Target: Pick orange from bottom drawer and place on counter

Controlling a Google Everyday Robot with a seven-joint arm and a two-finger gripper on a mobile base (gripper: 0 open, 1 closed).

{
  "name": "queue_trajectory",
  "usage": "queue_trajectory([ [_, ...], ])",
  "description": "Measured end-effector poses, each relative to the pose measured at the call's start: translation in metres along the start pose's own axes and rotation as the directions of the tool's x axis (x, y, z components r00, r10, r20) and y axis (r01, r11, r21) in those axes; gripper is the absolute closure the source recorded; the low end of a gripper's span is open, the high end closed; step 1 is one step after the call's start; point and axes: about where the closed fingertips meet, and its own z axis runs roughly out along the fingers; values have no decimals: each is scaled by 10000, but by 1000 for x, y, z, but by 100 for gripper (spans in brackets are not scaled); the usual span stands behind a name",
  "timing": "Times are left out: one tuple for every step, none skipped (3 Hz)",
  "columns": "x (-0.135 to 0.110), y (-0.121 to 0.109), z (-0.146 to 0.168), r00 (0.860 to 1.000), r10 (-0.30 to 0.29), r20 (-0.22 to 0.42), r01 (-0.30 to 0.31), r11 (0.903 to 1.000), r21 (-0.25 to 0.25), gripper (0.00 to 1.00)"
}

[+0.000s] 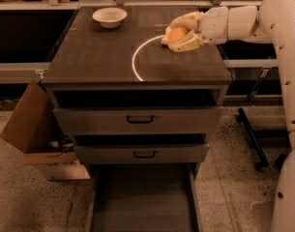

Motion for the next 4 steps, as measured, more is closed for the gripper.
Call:
queue_trajectory([
  [13, -8, 14, 9951, 981, -156, -983, 9950, -165, 100],
  [33, -12, 25, 9809, 1897, -437, -1907, 9814, -206, 100],
  [55, -21, 33, 9615, 2648, -737, -2651, 9642, 66, 100],
  [67, -23, 38, 9507, 2956, -940, -2955, 9552, 156, 100],
])
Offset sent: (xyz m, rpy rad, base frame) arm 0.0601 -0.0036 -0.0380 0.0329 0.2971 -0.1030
